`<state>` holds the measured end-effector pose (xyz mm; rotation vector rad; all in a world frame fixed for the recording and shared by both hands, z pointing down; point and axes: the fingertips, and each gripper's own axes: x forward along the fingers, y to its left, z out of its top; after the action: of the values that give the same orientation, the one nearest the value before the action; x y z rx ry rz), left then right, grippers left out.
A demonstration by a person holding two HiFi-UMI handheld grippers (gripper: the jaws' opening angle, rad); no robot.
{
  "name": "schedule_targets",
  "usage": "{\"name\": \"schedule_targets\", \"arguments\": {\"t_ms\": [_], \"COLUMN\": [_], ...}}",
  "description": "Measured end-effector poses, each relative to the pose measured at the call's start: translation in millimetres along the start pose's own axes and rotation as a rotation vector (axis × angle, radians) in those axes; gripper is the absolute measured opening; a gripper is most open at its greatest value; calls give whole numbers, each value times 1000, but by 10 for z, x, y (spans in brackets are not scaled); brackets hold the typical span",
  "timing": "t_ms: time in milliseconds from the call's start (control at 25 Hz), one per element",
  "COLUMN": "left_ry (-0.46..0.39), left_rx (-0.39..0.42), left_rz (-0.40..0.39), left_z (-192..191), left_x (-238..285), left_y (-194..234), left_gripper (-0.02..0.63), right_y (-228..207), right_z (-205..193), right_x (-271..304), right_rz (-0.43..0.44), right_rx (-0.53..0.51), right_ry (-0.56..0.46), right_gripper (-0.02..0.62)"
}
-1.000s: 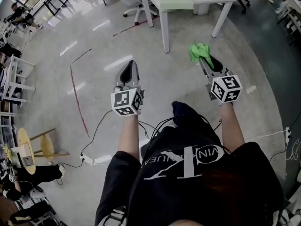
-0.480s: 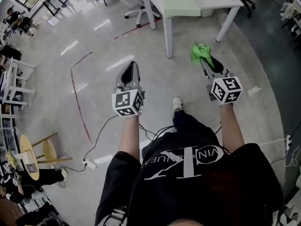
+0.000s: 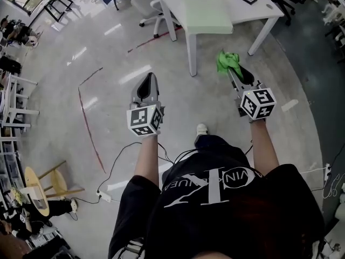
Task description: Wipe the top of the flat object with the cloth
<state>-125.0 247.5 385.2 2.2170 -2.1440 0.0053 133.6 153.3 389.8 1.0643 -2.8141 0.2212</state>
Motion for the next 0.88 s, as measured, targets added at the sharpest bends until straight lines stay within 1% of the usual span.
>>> {"name": "schedule_targets", "arguments": {"t_ms": [320,480,880], "left_ry": [13,4,4], "left_rx": [12,20,22], "left_rz": [9,0,-16], "left_z": [11,49,54], "left_x": [670,937,1221], "left_y": [145,120,119], "left_gripper": [11,11,11], "right_y": [-426,-588,-686], "right_z": [56,107,141], "right_x": [544,707,866], "right_rz": [15,24,40], "right_rx": [11,10,7], "right_ry": [9,3,1], "right_gripper": [110,110,110]}}
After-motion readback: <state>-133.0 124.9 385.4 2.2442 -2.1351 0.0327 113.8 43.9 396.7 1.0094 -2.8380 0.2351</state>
